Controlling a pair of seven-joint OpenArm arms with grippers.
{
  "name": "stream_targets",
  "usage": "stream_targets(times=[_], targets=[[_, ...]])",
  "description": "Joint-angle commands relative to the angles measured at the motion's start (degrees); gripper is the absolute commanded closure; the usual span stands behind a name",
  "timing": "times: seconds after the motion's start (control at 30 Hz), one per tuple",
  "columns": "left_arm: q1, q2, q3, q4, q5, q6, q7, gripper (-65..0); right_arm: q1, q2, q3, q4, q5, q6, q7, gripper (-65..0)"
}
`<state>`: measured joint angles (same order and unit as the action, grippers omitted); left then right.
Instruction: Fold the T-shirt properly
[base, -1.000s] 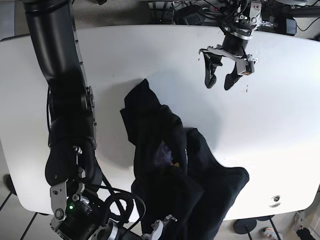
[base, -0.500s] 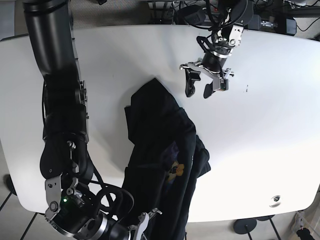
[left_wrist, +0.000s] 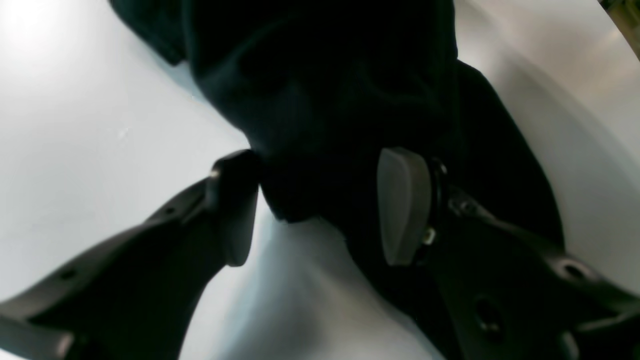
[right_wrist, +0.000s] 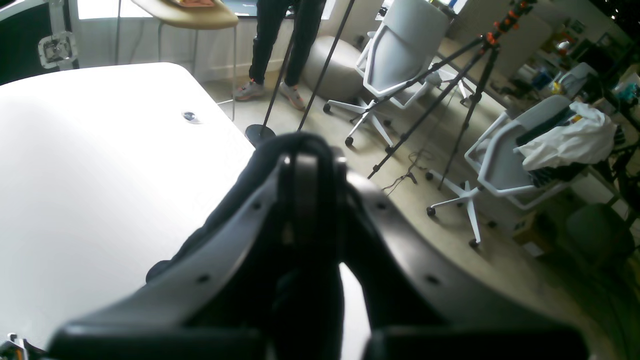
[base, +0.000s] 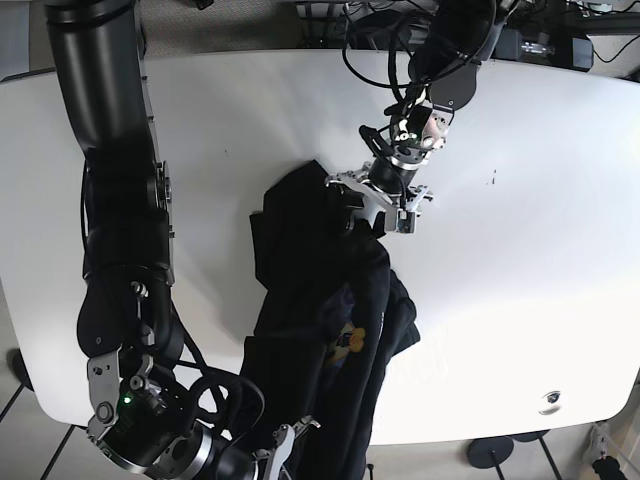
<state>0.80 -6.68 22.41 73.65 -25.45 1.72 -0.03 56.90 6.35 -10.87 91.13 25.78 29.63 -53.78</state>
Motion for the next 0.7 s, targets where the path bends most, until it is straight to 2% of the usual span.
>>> stream_targets(times=[0.03, 0.17, 0.2, 0.23, 0.3, 0.33, 0.4, 0.5, 0.57, 0.63, 0.7], targets=[[-3.04, 0.74, 1.01, -2.04, -0.26, -0.27, -1.51, -35.0, 2.48, 0.11, 0.37, 0.78, 0.37, -0.40, 2.22, -2.1], [-6.73, 2.50, 1.72, -8.46, -0.09, -0.27, 0.96, -33.9, 2.39, 0.11, 0.54, 0.87, 0.37, -0.40, 2.22, -2.1], [-7.17, 2.50, 1.81, -9.43, 0.09, -0.44, 1.48, -30.6, 2.39, 0.11, 0.54, 0.87, 0.37, -0.40, 2.22, -2.1], [-7.61, 2.50, 1.81, -10.39, 0.18, -0.44, 1.83, -23.6, 2.39, 0.20, 0.54, 0.87, 0.37, -0.40, 2.22, -2.1], [-8.40, 2.50, 1.81, -12.06, 0.18, -0.44, 2.10, -2.6, 2.39, 0.38, 0.63, 0.96, 0.37, -0.40, 2.22, -2.1], [-9.02, 2.15, 1.81, -12.86, -0.09, -0.53, 3.33, 0.0, 2.30, 1.69, 0.63, 1.04, 0.37, -0.40, 2.22, -2.1], [-8.84, 1.97, 1.28, -11.71, -0.35, -0.53, 4.47, 0.0, 2.30, 2.57, 0.72, 0.96, 0.37, -0.40, 2.31, -2.1], [-6.56, -2.86, -0.74, -1.34, -1.40, -0.53, 5.09, 0.0, 2.22, 3.10, 4.41, -0.54, 0.37, -0.40, 2.31, -2.1], [-5.85, -4.44, -2.24, 4.38, -5.10, -0.53, 8.69, 0.0, 2.66, 3.28, 4.50, -4.06, 0.37, -0.40, 2.66, -2.1], [-5.94, -7.96, -4.70, 11.06, -8.88, -0.53, 13.26, 0.0, 2.83, 3.36, 4.50, -8.98, 0.29, -0.40, 7.14, -2.1], [-6.03, -10.33, -6.55, 15.45, -10.55, -0.53, 14.85, 0.0, 3.10, 3.36, 4.41, -12.50, -0.59, -0.48, 9.95, -2.1]])
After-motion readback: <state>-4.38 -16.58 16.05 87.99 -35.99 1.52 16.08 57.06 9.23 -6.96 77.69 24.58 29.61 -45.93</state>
